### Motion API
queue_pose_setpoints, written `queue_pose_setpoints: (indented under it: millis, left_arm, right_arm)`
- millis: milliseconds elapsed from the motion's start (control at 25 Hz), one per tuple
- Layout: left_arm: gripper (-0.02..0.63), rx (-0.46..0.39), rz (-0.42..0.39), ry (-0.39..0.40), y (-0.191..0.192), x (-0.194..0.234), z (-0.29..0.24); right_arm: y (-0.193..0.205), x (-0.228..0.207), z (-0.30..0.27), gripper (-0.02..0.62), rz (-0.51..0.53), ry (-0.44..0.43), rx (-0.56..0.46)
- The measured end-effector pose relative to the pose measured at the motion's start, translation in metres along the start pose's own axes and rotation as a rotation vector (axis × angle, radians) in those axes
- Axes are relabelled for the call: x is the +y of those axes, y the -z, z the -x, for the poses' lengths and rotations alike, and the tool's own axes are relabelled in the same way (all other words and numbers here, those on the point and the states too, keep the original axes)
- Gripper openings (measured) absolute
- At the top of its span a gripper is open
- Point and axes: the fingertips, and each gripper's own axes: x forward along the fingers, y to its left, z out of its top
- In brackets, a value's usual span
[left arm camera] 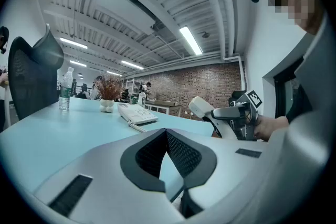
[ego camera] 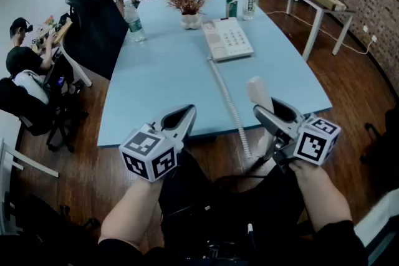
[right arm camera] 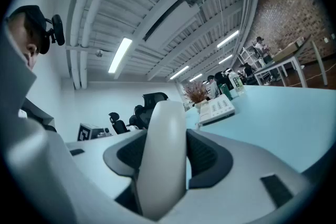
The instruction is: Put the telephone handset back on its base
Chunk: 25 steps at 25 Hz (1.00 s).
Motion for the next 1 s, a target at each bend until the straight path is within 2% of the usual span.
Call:
queue_pose_setpoints:
  millis: [280,440,1000]
  left_arm:
    - [-0.005,0.007,0.008,0.010,0.0039,-0.0041,-0.0031]
    - [-0.005,0.010,0.013,0.014,0.0062,-0.0048,-0.0044]
    - [-0.005,0.000,0.024,0.001,0.0028,0.0019,-0.0021]
  right_arm:
    - [0.0081,-0.0034,0.0027,0.247,-0.052,-0.028,-0.004]
    - [0.0016,-0.0003,0.0021,0.247,-0.009,-0.005,0.004]
    - [0.0048,-0.0051,0.0011,0.247,-0.021,0.000,0.011]
